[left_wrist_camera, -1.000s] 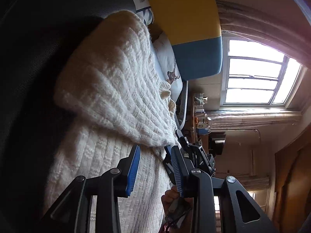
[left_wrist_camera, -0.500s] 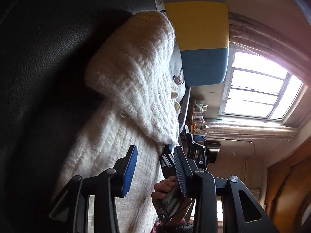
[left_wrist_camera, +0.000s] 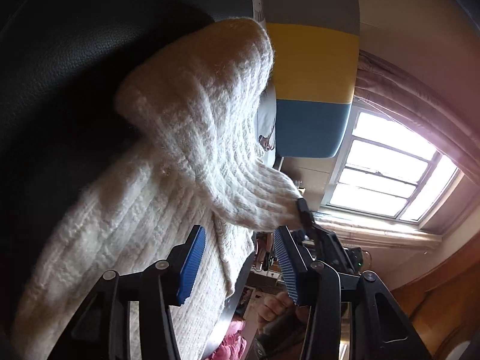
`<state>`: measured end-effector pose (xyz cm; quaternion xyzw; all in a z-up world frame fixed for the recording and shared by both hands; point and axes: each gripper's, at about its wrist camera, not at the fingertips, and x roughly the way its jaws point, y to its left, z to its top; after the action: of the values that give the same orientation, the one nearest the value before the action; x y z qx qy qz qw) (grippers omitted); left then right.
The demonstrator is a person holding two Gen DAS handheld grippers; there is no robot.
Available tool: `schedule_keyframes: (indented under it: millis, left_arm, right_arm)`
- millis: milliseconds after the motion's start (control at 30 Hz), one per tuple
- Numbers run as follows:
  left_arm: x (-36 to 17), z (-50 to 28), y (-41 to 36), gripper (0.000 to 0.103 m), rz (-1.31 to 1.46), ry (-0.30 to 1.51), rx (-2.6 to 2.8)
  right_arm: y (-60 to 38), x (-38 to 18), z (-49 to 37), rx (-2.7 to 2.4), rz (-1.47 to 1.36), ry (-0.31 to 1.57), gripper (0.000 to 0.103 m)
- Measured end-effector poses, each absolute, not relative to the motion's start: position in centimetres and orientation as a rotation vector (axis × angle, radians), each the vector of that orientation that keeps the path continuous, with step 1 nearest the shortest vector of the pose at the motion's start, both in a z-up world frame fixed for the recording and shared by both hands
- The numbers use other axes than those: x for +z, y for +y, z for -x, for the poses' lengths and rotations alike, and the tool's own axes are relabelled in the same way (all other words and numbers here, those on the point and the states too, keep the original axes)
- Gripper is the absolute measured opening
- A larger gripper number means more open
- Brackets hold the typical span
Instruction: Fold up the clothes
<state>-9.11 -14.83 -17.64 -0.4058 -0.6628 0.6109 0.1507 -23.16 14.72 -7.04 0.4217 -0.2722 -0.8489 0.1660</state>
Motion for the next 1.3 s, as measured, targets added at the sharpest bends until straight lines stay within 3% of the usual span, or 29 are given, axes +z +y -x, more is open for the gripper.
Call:
schedule_keyframes:
  millis: [433,767,800,900,967,1033,1267,1300]
  left_arm:
    - [-18.5,13.0,-14.9,0.052,1.120,-2.067,1.860]
    - [-18.9,14.3,-14.9,0.052,1.133,-2.058,1.894]
    - [-18.8,14.5,-14.9,0.050,1.140,-2.045,1.902]
    - [-17.8,14.8,-15.3,0.027,1.135,-1.966,1.974]
    - [-17.2,14.8,-15.5,0.024,1.163,-1.878,2.062]
    - [-17.0,14.8,-15.7,0.015,1.208,-1.800,2.139]
    - [-18.3,15.0,-16.3,0.009,1.301,-1.743,2.157]
    - [-18.3,15.2,-16.3,0.009,1.308,-1.732,2.158]
  right_arm:
    - [20.1,2.5,22.2,-2.489,-0.913,-0.827,0.008]
    - [27.9,-6.1,19.8,-2.536,-1.095,-1.053,0.008]
    - [28.3,-6.7,19.8,-2.529,-1.107,-1.071,0.008]
    - [29.3,-6.8,19.9,-2.528,-1.113,-1.069,0.008]
    - [30.0,-5.8,18.9,-2.531,-1.008,-1.060,0.008]
    - [30.9,-6.6,17.8,-2.560,-0.960,-1.057,0.008]
    - [32.5,-15.3,15.8,-2.488,-1.222,-1.261,0.012]
    - [32.8,-16.1,15.5,-2.481,-1.225,-1.305,0.020]
